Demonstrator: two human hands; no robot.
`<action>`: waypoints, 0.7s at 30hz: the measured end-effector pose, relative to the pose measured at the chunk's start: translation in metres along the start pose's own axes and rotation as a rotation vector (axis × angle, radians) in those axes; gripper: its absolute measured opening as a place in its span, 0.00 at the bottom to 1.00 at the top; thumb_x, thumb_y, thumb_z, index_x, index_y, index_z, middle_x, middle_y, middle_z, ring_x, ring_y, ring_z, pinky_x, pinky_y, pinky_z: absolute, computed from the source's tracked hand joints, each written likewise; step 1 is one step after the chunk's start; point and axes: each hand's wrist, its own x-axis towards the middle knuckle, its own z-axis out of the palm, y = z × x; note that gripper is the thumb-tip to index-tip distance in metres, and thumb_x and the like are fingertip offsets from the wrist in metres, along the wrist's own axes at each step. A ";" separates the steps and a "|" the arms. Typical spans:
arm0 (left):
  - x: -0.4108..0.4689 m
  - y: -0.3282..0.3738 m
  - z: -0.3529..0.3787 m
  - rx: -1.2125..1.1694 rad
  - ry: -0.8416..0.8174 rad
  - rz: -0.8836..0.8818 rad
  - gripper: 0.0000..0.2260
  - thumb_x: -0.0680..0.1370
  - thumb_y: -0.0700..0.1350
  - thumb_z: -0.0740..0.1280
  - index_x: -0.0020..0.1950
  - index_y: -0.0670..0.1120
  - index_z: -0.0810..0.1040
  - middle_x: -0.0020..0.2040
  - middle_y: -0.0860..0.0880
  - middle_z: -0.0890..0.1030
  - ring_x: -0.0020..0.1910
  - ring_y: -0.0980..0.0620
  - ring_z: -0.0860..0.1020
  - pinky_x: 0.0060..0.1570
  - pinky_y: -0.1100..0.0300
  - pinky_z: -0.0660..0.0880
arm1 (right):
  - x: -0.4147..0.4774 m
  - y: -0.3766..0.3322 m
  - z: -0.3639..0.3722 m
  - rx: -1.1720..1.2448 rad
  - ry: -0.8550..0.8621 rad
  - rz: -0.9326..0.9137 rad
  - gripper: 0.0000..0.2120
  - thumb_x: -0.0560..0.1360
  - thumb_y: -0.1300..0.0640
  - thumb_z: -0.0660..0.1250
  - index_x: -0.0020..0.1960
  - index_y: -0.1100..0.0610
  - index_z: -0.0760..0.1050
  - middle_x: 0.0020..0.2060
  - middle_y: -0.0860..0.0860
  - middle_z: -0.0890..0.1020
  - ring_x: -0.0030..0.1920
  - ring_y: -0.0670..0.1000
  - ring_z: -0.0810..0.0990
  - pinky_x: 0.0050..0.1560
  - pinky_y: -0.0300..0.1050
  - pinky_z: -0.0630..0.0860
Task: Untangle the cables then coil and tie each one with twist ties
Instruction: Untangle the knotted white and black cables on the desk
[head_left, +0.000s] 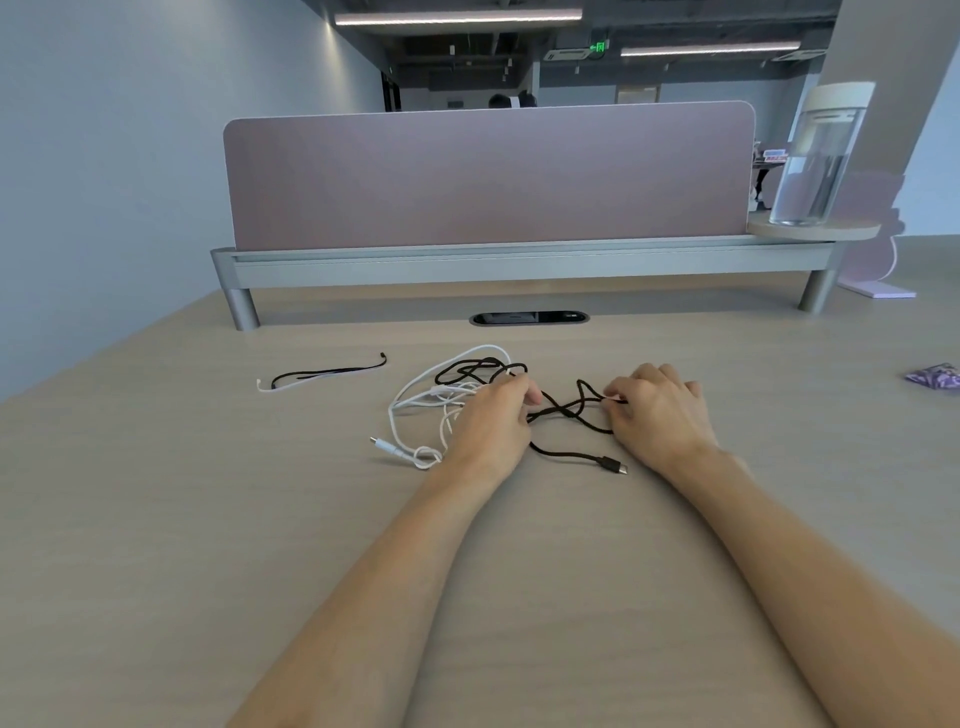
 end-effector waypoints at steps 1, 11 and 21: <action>0.000 0.001 -0.002 0.057 -0.001 0.047 0.14 0.75 0.31 0.61 0.54 0.47 0.78 0.55 0.51 0.80 0.53 0.51 0.77 0.50 0.57 0.73 | -0.001 -0.003 0.001 0.060 0.045 -0.042 0.14 0.76 0.56 0.63 0.61 0.51 0.78 0.56 0.53 0.78 0.59 0.57 0.71 0.56 0.52 0.66; -0.005 -0.004 -0.042 0.014 0.123 -0.014 0.17 0.77 0.35 0.56 0.52 0.52 0.81 0.44 0.62 0.76 0.47 0.61 0.72 0.43 0.63 0.66 | -0.018 -0.045 -0.011 0.553 0.074 -0.478 0.14 0.70 0.52 0.61 0.48 0.54 0.84 0.47 0.48 0.81 0.49 0.51 0.77 0.54 0.49 0.74; -0.014 -0.040 -0.026 0.062 -0.157 0.104 0.12 0.77 0.46 0.63 0.58 0.52 0.80 0.56 0.54 0.81 0.59 0.52 0.76 0.59 0.50 0.72 | -0.024 -0.051 -0.012 0.466 -0.160 -0.525 0.09 0.70 0.46 0.73 0.38 0.50 0.77 0.35 0.42 0.77 0.42 0.46 0.74 0.47 0.44 0.72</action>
